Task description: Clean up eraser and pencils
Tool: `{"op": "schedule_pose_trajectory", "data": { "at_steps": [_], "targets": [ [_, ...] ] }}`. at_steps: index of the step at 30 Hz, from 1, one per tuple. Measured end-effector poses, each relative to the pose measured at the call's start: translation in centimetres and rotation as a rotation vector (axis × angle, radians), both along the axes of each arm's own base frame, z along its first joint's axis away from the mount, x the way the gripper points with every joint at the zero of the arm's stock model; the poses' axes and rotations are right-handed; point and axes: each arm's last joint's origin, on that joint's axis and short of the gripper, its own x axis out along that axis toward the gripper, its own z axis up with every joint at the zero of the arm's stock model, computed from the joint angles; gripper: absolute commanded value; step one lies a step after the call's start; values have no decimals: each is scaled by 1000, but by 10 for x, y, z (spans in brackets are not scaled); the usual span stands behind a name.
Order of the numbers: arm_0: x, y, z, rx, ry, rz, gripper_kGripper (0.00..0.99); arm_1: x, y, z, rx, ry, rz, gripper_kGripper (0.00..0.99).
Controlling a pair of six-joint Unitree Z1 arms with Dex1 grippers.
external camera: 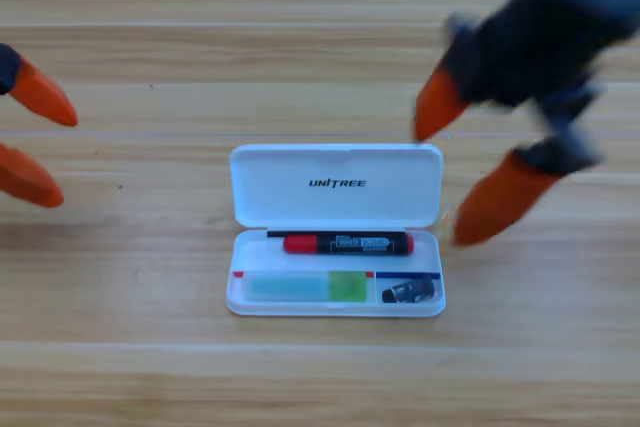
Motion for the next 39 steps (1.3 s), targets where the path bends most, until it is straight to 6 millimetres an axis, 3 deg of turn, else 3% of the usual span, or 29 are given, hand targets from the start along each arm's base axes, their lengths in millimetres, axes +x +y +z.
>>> {"op": "schedule_pose_trajectory", "data": {
  "at_steps": [1, 3, 9, 16, 21, 24, 25, 34, 39],
  "targets": [
    [1, -1, 0, -10, -6, -2, 990, -13, -15, 17, 60, -18, -22, 956],
    [5, -2, 1, -42, -36, 0, 990, -28, -33, 29, 165, -35, -68, 957],
    [29, -11, 0, -188, -114, 9, 922, -43, -54, 18, 295, -53, -158, 957],
    [86, -25, -42, -287, -58, -2, 710, -66, -77, 28, 372, 24, -144, 957],
    [117, -32, -60, -289, -51, -1, 397, -75, -88, 38, 413, 12, -141, 957],
    [126, -35, -71, -291, -33, -5, 32, -77, -90, 35, 409, 23, -137, 957],
    [128, -36, -74, -296, -30, -11, 0, -77, -90, 34, 408, 28, -135, 957],
    [134, -49, -87, -305, -21, -57, 0, -78, -90, 30, 410, 47, -125, 959],
    [135, -70, -94, -255, -20, -91, 0, -79, -90, 25, 399, 65, -121, 959]
  ]
}}
